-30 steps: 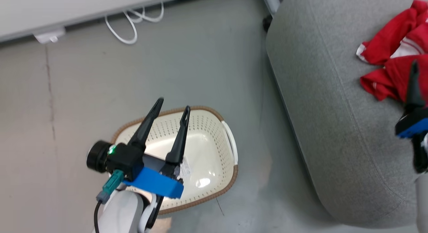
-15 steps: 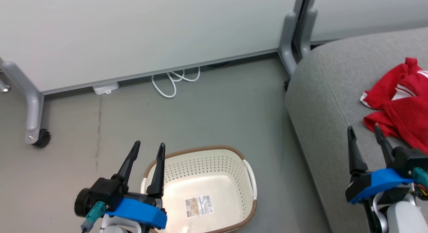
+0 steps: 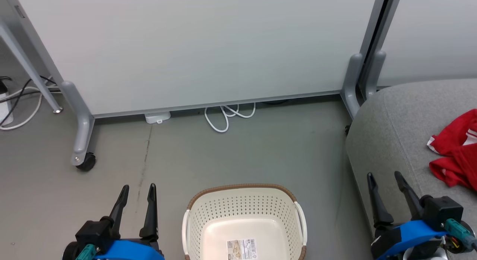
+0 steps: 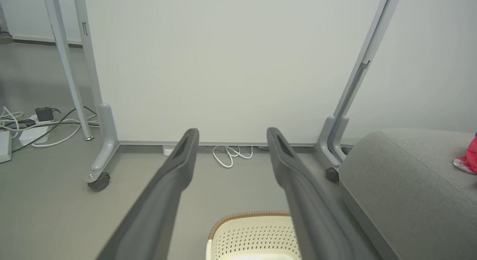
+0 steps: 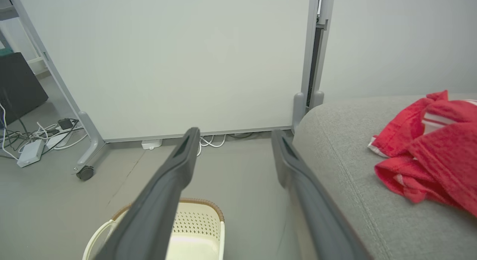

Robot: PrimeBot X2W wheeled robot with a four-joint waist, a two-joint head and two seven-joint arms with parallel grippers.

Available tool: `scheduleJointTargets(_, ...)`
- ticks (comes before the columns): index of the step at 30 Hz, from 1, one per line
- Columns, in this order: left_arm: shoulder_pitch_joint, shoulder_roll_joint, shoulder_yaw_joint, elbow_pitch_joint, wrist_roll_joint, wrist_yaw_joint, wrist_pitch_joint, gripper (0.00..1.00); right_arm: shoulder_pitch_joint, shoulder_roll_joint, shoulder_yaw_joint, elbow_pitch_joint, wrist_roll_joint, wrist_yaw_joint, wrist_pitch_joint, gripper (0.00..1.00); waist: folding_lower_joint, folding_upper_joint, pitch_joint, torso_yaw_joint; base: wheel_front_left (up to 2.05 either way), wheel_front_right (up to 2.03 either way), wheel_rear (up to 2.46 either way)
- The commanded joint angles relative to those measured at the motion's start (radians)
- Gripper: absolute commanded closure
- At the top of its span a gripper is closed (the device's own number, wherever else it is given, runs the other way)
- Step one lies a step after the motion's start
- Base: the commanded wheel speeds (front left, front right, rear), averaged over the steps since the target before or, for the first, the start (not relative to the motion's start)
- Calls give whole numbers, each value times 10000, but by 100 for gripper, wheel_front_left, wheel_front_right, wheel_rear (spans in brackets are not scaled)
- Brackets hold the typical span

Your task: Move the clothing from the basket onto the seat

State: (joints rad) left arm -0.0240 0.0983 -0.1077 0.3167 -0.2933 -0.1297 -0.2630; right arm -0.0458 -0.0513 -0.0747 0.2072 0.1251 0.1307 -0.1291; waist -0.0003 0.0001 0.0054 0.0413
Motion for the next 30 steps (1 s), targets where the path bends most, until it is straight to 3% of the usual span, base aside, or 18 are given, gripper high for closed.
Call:
scheduleJointTargets(1,40,36,41,17,28,-6,-27,0,165,10,20,-62,72,1,-42,0,3,-1,-76,71,0,0,0)
scheduleJointTargets(30,181,23,-32,439,-211,-7,-26,0,559,13,168,-148,450,1,58,0,3,-1,-281,83,0,0,0)
